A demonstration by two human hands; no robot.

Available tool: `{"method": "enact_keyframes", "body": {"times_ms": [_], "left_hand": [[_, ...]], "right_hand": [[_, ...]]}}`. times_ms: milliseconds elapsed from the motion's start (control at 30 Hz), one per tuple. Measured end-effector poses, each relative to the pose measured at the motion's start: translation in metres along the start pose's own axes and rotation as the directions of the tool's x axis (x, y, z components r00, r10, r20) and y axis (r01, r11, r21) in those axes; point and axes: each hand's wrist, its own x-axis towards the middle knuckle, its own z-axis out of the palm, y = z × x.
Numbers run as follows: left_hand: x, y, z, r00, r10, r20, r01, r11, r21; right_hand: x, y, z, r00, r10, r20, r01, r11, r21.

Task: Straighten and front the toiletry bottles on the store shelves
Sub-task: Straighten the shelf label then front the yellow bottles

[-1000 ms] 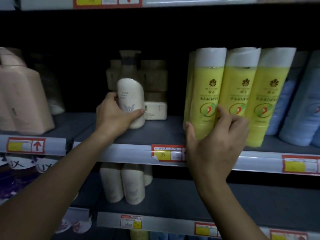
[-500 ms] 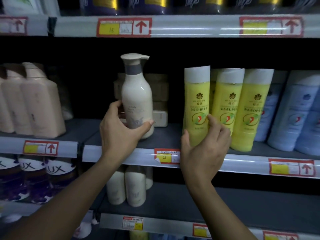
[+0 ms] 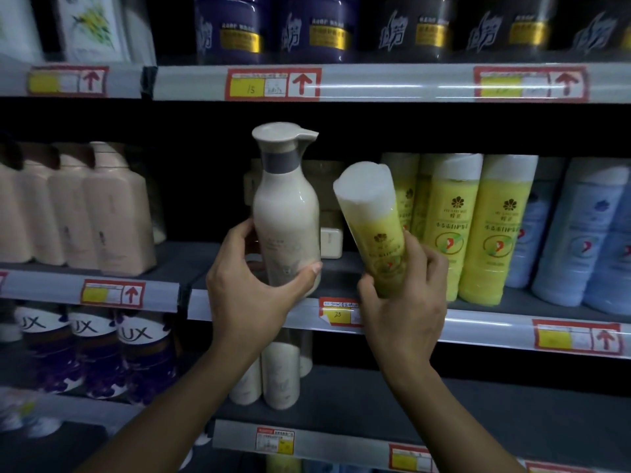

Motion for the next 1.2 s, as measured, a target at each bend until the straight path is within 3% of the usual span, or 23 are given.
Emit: {"method": "enact_keyframes", "body": {"times_ms": [267,667,867,1200], "left_hand": [[-0.017,0.01,-0.014,1.0,0.004,0.015,-0.003,0.999,-0.037],[-0.072,0.01,-0.024,0.995,-0.057,0.083,0.061,0.997,-0.047],[-0.113,-0.007,-0.019,0.978,-0.146,0.15,0.146,0.989,0.014],[-0.179,-0.04,-0.011,0.898,-0.304,0.319,0.286,0.953,0.101]], "right_hand": [[0.005,-0.005,-0.025,0.997,-0.073,0.041,0.067,0.991,0.118],[-0.026,0.0,-0.087,0.967,0.072,0.243,-0.148,0.94,0.308],[-0.065,0.031,-0.1,0.906,0.085,0.415,-0.208,0.942,0.261],[-0.121,0.091,-0.115,0.793,0.213,0.571,-0.266,0.964,0.01]]}}
